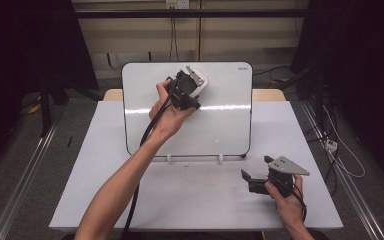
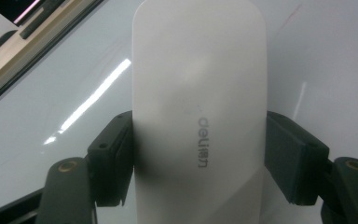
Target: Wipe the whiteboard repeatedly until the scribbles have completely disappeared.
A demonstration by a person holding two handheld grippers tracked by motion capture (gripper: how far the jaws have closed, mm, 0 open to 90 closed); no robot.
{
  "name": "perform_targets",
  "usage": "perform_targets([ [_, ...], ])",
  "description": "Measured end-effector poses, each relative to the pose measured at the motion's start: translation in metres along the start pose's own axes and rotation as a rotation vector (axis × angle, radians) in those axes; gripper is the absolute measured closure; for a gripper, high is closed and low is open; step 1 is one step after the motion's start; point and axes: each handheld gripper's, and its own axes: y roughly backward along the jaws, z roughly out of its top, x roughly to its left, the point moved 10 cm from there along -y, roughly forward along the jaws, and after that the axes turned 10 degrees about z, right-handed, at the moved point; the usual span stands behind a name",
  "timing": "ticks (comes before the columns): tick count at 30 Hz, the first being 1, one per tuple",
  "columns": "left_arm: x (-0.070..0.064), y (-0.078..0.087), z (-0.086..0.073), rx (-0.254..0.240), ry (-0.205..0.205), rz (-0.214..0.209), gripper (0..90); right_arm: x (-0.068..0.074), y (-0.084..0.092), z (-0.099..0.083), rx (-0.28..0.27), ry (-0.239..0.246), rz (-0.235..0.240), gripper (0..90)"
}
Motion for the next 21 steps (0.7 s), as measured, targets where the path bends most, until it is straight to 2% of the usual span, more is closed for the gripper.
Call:
perform_targets([
  [7,0.009,0.002,-0.014,0.002,0.016,-0.004,31.2,-0.003,0.002,0.000,-0.004,-0.004,-0.004,4.5],
  [9,0.010,0.003,-0.019,0.014,0.033,0.001,31.2,-0.002,0.001,0.000,-0.002,-0.003,-0.003,4.5],
  [11,0.012,0.005,-0.023,0.014,0.036,-0.009,31.2,-0.001,0.001,0.000,-0.002,-0.002,-0.001,4.5],
  [12,0.013,0.005,-0.025,0.007,0.041,0.002,31.2,-0.001,0.000,0.000,-0.002,-0.001,-0.002,4.5],
  [17,0.017,0.008,-0.042,0.012,0.044,0.005,31.2,0.000,0.000,0.000,0.002,-0.002,-0.002,4.5],
  [19,0.019,0.010,-0.049,0.033,0.050,0.001,31.2,0.000,0.000,0.000,0.002,-0.001,-0.002,4.5],
  [21,0.020,0.010,-0.053,0.022,0.054,0.005,31.2,0.000,-0.001,0.000,0.001,0.001,-0.001,4.5],
])
